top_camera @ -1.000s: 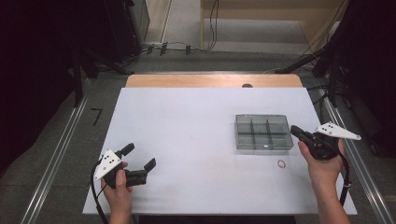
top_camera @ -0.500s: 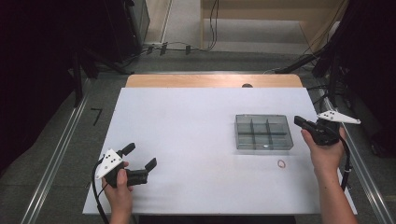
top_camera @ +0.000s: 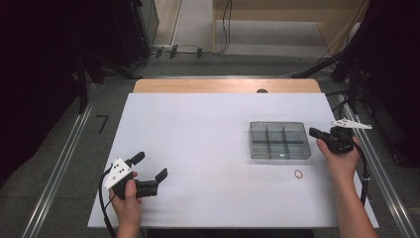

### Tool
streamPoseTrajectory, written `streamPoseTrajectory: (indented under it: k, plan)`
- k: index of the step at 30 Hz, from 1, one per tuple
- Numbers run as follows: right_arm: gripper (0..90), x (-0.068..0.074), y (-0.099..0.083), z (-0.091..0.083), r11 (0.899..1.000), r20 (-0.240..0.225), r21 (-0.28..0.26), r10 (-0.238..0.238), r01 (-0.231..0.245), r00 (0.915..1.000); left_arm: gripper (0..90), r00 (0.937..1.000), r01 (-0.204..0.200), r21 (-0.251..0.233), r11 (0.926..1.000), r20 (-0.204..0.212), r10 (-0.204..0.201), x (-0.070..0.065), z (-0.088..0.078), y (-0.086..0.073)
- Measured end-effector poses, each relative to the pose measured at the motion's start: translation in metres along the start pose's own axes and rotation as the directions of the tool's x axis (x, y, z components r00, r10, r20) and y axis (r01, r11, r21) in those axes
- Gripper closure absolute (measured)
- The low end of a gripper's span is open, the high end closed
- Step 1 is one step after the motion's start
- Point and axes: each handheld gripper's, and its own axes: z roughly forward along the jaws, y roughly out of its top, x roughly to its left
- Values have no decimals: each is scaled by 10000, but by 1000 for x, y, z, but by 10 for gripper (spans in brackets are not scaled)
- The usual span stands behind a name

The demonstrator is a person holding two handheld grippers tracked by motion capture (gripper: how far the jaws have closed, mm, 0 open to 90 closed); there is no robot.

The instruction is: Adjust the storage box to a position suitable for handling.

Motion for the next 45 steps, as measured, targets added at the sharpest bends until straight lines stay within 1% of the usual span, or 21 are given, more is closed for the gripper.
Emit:
streamPoseTrajectory:
  k: [2, 3, 5, 6, 8, 12, 17, 20, 25, 31, 32, 34, 38, 42, 45]
  plan:
    - [884, -1, -1, 1, 10000, -22, 51, 48, -48, 10000, 0, 10000, 68, 9, 10000, -12, -68, 0, 0, 0]
    - [884, -3, -4, 5, 9998, -57, 170, 143, -142, 9999, 0, 10000, 63, 15, 10000, 9, -63, 0, 1, 0]
    - [884, -3, -5, 7, 9995, -41, 226, 199, -198, 9998, 0, 10000, 38, 29, 10000, 23, -38, 0, 2, 0]
    - [884, -5, -9, 10, 9990, -128, 340, 285, -280, 9995, 0, 10000, 28, 25, 10000, 35, -29, -1, 2, 0]
    - [884, -5, -10, 13, 9988, -214, 386, 304, -295, 9993, 0, 10000, -24, 66, 10000, 31, 24, -2, 2, 0]
    - [884, -6, -10, 15, 9989, -363, 315, 358, -347, 9987, 0, 10000, -2, 81, 10000, 48, 1, -2, 3, 0]
    - [884, -5, -11, 16, 9985, -563, 301, 479, -463, 9973, 0, 9999, 96, 20, 10000, -143, -96, -2, 3, 0]
    - [884, -4, -11, 18, 9988, -650, 297, 415, -396, 9970, 0, 9998, 121, 17, 9999, -140, -121, -2, 3, -1]
    - [884, -4, -11, 18, 9986, -679, 309, 449, -429, 9967, 0, 9999, 98, 48, 9999, -120, -97, -2, 3, -1]
    - [884, -2, -11, 18, 9990, -622, 285, 359, -342, 9974, 0, 9999, 89, 86, 9999, -81, -88, -3, 6, -1]
    - [884, -2, -11, 18, 9990, -620, 291, 343, -325, 9975, 0, 9998, 172, 38, 9998, -112, -171, -4, 7, -1]
    - [884, -1, -11, 18, 9993, -654, 305, 223, -203, 9976, 0, 9997, 213, -7, 9998, -99, -213, -6, 9, 0]
    - [884, 2, -11, 18, 9994, -682, 304, 195, -175, 9975, 0, 9997, 228, -28, 9997, -98, -228, -10, 17, 2]
    - [884, 4, -11, 18, 9995, -718, 296, 146, -125, 9973, 0, 9998, 177, 81, 9998, -129, -176, -13, 24, 5]
    - [884, 5, -10, 18, 9995, -743, 300, 110, -88, 9972, 0, 9999, 17, 194, 9998, -158, -14, -15, 29, 9]
